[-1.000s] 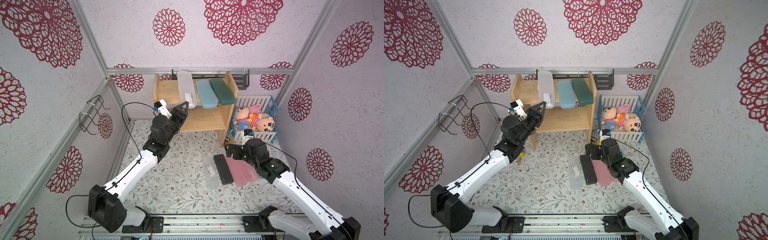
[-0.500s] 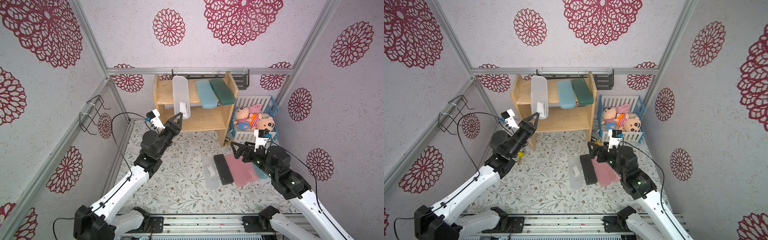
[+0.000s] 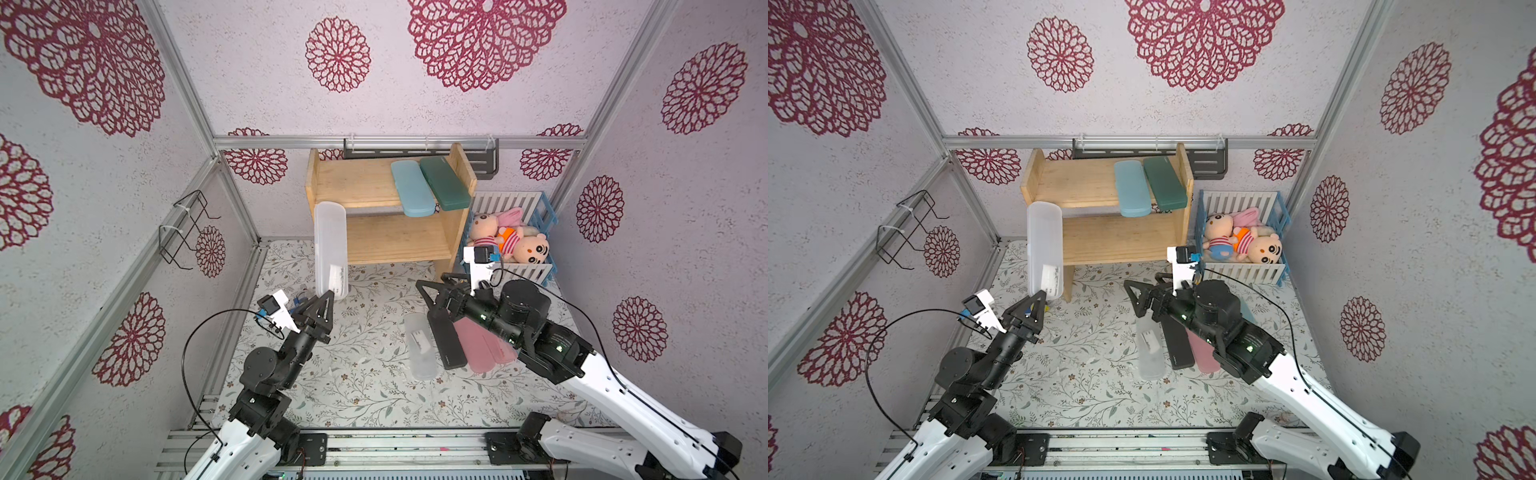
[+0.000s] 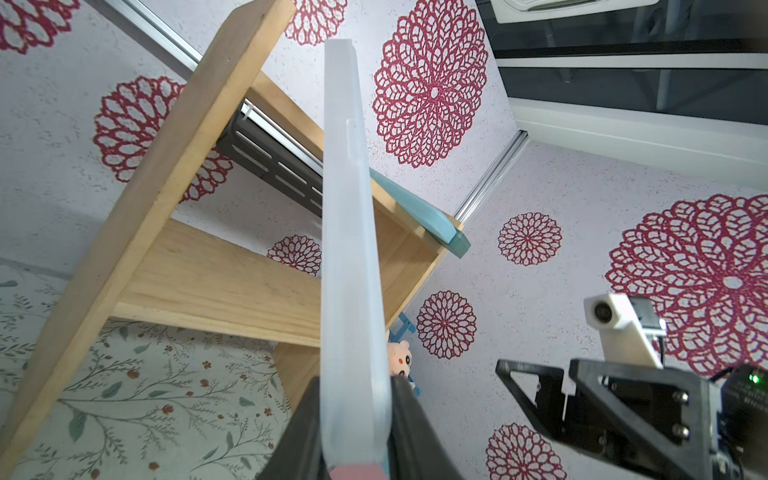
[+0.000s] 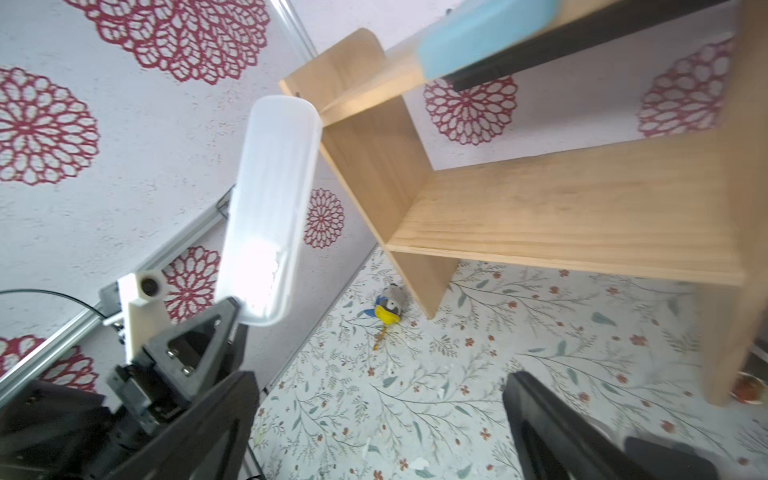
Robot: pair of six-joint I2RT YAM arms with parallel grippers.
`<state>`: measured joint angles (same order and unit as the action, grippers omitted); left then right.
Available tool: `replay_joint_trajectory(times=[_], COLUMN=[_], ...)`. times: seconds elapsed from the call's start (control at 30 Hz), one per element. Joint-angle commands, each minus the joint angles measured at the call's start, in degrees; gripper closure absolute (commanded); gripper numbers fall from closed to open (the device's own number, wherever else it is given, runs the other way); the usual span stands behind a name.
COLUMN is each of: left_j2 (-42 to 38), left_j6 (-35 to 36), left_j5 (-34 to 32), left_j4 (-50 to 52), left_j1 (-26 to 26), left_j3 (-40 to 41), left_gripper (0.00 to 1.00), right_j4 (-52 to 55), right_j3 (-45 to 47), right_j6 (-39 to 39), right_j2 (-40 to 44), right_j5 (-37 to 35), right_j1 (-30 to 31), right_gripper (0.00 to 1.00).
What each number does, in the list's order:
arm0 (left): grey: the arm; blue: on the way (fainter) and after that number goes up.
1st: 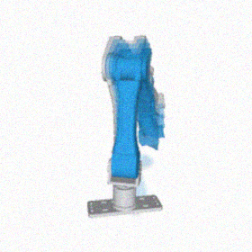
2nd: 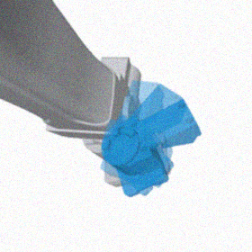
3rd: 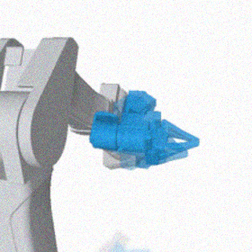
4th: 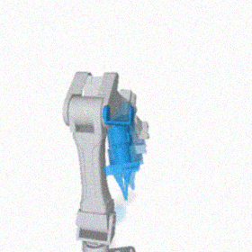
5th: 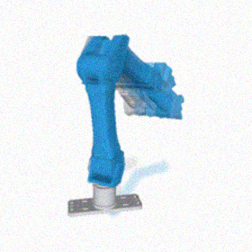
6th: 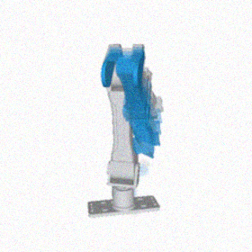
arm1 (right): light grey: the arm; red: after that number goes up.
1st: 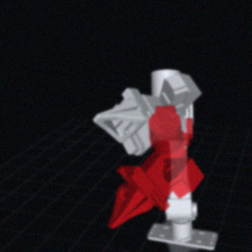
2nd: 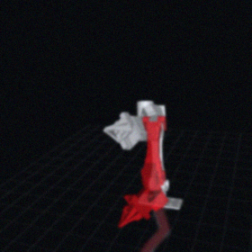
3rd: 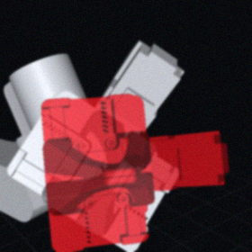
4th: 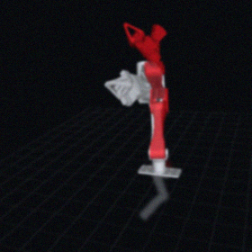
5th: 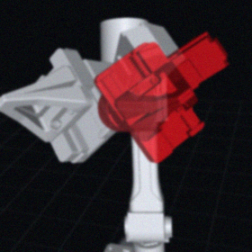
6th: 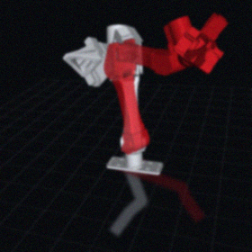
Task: Remove the pencil cases from the shelf
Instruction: Pick up the pencil case from the shelf.
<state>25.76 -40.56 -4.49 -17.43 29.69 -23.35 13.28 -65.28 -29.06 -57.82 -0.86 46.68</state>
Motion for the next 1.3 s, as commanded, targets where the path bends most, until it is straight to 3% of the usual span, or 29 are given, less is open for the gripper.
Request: replay_joint_trajectory(times=[0.0,0.33,0.63,1.1,1.27], left_j2=[-5.09,-15.18,-20.18,-22.22,-22.76], left_j6=[4.67,5.40,5.65,5.81,5.84], left_j5=[-1.76,-3.08,-4.05,-3.91,-4.02], left_j4=[2.49,7.96,11.95,14.16,15.45], left_j1=[0.89,1.14,1.23,1.20,1.20], left_j3=[2.53,6.39,7.17,6.81,6.83], left_gripper=[1.00,1.00,1.00,1.00,1.00], right_j4=[-6.30,-6.62,1.17,4.74,5.64], right_j3=[-5.05,-21.06,-38.34,-46.85,-47.17], right_j6=[-2.46,-5.54,-6.25,-6.27,-6.02], right_j2=[-3.11,-24.56,-40.37,-49.76,-49.97], right_j5=[-1.78,-3.36,-2.63,-1.95,-4.41], right_j1=[3.35,11.94,14.10,15.27,15.33], right_gripper=[0.01,0.01,0.01,0.01,0.11])
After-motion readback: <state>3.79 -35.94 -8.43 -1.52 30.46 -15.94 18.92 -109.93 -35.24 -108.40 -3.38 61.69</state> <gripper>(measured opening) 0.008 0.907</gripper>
